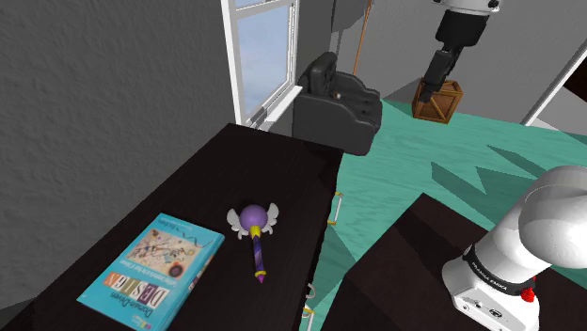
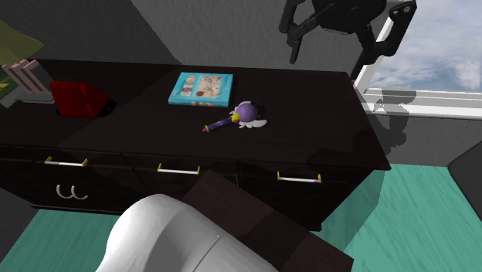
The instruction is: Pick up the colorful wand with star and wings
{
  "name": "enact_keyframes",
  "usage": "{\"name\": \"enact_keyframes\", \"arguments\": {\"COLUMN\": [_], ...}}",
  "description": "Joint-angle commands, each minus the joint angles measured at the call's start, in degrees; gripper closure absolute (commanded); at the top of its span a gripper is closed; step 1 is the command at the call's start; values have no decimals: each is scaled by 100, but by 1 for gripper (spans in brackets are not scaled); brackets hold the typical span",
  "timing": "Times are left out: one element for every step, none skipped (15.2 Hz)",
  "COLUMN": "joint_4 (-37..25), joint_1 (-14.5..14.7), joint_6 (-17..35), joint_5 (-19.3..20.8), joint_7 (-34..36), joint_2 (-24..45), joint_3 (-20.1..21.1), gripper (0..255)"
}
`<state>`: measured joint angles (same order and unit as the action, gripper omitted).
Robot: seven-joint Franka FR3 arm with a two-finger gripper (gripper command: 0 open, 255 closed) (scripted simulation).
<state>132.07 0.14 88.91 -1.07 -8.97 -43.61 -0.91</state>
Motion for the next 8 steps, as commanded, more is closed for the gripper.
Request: {"name": "enact_keyframes", "arguments": {"joint_4": [0, 146, 285, 416, 539, 654, 761, 859], "joint_1": [0, 9, 19, 30, 43, 58, 73, 90], "joint_6": [0, 135, 273, 413, 556, 701, 849, 1001], "joint_5": [0, -64, -130, -197, -264, -331, -399, -466], "joint_7": [0, 165, 328, 491, 653, 815, 977, 1139], "joint_2": [0, -11, -13, -5, 14, 42, 81, 131], "joint_3": [0, 109, 220, 332, 445, 560, 676, 792], "gripper": [0, 0, 0, 0, 0, 0, 0, 0]}}
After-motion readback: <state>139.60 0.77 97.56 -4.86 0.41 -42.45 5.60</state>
